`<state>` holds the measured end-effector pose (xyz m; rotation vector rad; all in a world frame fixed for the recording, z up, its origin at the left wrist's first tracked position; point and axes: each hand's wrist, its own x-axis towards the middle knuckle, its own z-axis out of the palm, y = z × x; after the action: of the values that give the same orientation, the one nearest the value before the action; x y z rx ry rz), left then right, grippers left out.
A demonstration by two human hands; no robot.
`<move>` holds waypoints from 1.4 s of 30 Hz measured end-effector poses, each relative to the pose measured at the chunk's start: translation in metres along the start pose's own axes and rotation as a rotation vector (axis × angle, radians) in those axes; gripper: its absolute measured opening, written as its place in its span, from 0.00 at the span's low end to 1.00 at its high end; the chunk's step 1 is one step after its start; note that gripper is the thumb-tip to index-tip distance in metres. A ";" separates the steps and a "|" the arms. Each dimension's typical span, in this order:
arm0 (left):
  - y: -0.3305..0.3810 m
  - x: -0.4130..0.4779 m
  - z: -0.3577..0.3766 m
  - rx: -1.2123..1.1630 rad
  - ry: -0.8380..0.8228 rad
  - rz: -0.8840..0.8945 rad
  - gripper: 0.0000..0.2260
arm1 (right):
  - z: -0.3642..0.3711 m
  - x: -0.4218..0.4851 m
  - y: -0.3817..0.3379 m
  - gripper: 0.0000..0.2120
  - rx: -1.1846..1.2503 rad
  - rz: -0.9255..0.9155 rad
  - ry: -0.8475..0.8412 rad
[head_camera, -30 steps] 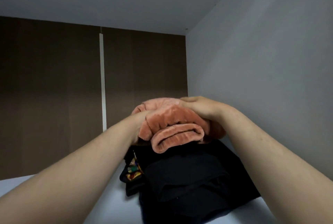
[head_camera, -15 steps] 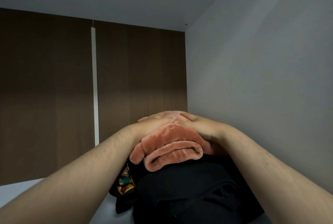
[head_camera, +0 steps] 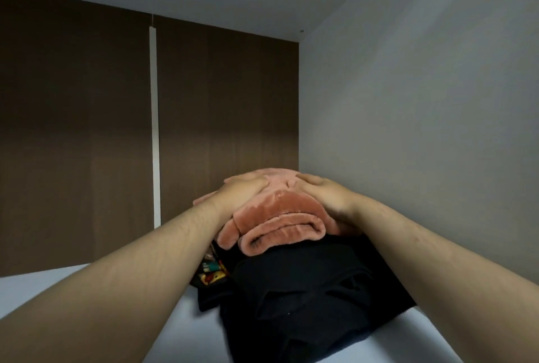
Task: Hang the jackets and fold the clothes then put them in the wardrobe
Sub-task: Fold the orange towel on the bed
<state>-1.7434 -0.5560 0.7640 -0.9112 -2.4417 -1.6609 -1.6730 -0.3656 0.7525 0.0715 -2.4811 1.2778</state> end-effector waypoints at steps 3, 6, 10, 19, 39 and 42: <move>0.009 -0.008 -0.021 0.087 0.054 0.121 0.08 | -0.012 -0.009 -0.023 0.28 -0.191 -0.014 0.134; 0.017 -0.016 -0.044 0.136 0.041 0.211 0.10 | -0.029 -0.019 -0.042 0.26 -0.530 -0.006 0.267; 0.019 -0.031 -0.072 0.137 0.064 0.216 0.09 | -0.041 -0.042 -0.050 0.26 -0.717 0.015 0.360; 0.020 -0.081 -0.080 0.410 -0.040 0.326 0.11 | -0.037 -0.112 -0.049 0.31 -1.038 0.082 0.308; 0.064 -0.328 -0.007 0.772 -0.154 0.269 0.24 | -0.034 -0.369 -0.053 0.25 -1.057 -0.035 0.159; 0.060 -0.371 0.029 0.807 -0.218 0.307 0.33 | -0.019 -0.421 -0.044 0.21 -1.041 -0.075 0.108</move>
<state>-1.3993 -0.6783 0.6693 -1.2454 -2.5543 -0.4105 -1.2637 -0.4241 0.6595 -0.1560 -2.6812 -0.1367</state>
